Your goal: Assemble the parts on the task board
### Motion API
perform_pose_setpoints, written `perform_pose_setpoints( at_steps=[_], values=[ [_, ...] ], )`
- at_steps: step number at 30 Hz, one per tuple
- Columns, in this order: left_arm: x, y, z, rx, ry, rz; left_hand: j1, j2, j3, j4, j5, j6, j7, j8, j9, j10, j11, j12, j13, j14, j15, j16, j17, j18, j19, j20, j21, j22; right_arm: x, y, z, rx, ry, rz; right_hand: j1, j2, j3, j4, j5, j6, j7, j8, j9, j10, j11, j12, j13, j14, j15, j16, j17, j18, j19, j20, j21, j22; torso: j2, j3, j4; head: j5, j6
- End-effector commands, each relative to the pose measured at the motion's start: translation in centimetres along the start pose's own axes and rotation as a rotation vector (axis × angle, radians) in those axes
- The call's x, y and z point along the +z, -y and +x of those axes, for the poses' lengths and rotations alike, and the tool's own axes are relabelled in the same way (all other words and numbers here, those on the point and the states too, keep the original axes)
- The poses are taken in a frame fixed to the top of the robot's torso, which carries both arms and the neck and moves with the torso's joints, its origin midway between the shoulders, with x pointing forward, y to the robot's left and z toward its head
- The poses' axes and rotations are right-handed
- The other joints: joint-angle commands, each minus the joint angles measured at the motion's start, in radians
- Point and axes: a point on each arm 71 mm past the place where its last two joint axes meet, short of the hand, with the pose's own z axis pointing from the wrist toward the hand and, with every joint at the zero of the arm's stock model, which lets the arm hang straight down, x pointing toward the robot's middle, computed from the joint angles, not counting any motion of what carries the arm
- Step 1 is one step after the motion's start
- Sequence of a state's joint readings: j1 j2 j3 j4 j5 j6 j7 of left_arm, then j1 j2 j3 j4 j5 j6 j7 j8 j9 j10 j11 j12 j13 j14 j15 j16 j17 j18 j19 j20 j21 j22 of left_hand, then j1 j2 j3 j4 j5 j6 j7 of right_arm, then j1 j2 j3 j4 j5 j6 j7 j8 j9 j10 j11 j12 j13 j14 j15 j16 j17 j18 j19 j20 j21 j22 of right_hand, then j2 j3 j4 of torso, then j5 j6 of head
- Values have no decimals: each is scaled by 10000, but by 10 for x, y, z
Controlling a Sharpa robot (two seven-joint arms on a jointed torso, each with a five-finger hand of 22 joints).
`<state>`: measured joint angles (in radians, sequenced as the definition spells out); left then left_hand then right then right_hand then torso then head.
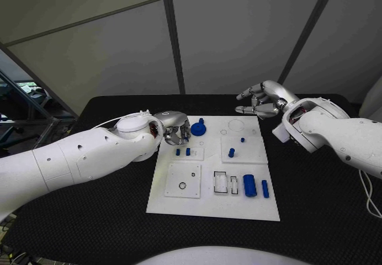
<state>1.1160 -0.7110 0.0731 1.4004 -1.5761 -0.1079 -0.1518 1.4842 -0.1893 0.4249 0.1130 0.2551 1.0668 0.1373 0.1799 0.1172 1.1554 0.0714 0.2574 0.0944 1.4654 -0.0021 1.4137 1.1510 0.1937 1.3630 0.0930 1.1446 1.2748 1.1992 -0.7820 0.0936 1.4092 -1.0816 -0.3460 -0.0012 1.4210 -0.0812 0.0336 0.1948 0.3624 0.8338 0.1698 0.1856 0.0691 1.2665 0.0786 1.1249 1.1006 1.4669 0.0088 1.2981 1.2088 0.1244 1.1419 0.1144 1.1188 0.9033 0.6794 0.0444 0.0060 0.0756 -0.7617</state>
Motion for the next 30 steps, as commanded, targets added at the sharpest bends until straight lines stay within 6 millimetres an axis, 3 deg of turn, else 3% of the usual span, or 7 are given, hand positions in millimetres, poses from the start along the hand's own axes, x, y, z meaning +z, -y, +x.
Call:
perform_pose_setpoints(
  at_steps=[1, 3, 30],
  values=[
    [0, 0, 2, 18, -274, -56, -91, 40, 28, -2, -252, 65, -32, -70, -8, 99, -34, -90, 18, 153, -49, 10, -49, -922, 12, 15, -83, -13, 0, -2, 0, -19, -12, -120, 7, 32, 0, 44, 37, -72, -11, 56, -12, -16, -7, -2, 13, 78, -62, -28, 15, 163, -46, -16, -64, 2, -5, 5, 0, -7, -1],
    [0, -1, 3, 27, -327, -90, -94, 66, 60, -41, -452, 80, -42, -92, -10, 119, -37, -125, 27, 142, -59, 5, -70, -921, 6, 9, -101, -13, 0, -2, 0, -20, -10, -120, 7, 32, 0, 44, 37, -72, -11, 56, -12, -16, -7, -2, 13, 78, -62, -28, 15, 163, -46, -16, -64, 2, -4, 3, -2, -1, 5],
    [2, -4, 5, 57, -403, -238, -129, 62, 99, -79, -545, 35, -16, -159, -28, 79, -13, -211, 23, 128, -47, -3, -105, -917, -12, 9, -148, -27, 0, -2, 0, -19, -14, -121, 7, 32, 0, 44, 37, -72, -11, 56, -12, -16, -7, -2, 13, 78, -62, -28, 15, 163, -46, -16, -64, 2, 6, 1, -4, 2, -21]
  ],
)
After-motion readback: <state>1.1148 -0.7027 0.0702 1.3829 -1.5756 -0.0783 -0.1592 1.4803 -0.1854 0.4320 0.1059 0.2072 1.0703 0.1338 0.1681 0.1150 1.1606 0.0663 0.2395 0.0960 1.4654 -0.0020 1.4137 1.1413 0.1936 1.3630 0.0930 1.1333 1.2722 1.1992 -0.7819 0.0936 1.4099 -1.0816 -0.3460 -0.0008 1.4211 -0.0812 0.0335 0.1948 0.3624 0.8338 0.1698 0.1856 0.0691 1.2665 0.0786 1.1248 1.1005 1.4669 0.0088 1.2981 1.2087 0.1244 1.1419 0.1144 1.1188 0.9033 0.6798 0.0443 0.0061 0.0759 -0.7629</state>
